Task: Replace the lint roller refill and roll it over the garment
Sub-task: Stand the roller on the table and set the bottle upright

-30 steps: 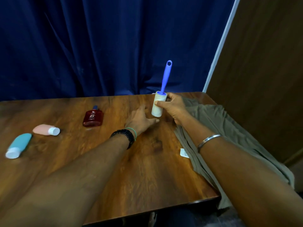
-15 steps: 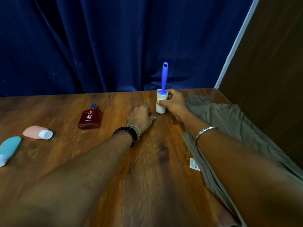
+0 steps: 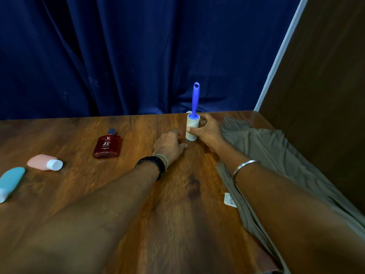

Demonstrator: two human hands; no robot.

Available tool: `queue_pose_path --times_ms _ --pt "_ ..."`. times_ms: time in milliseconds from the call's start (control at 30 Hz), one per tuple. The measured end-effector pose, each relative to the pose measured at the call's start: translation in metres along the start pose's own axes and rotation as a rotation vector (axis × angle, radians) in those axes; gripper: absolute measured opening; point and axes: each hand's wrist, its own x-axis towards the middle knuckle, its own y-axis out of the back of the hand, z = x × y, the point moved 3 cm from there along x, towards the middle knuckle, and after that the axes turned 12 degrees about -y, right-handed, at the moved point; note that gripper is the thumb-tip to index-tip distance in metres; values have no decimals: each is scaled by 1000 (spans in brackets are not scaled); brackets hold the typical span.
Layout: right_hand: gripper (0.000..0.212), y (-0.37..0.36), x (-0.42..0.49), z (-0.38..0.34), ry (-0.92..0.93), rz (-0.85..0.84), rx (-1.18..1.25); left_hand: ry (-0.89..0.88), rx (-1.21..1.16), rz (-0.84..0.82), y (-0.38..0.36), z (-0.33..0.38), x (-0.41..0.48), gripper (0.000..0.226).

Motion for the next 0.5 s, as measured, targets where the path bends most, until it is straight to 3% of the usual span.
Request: queue_pose_path --times_ms 167,333,500 --pt "61 8 -29 -14 -25 104 70 7 -29 46 18 10 -15 55" --pt "62 4 -75 -36 -39 70 91 0 -93 105 46 23 -48 58" --pt "44 -6 -129 -63 7 59 104 4 -104 177 82 31 -93 52"
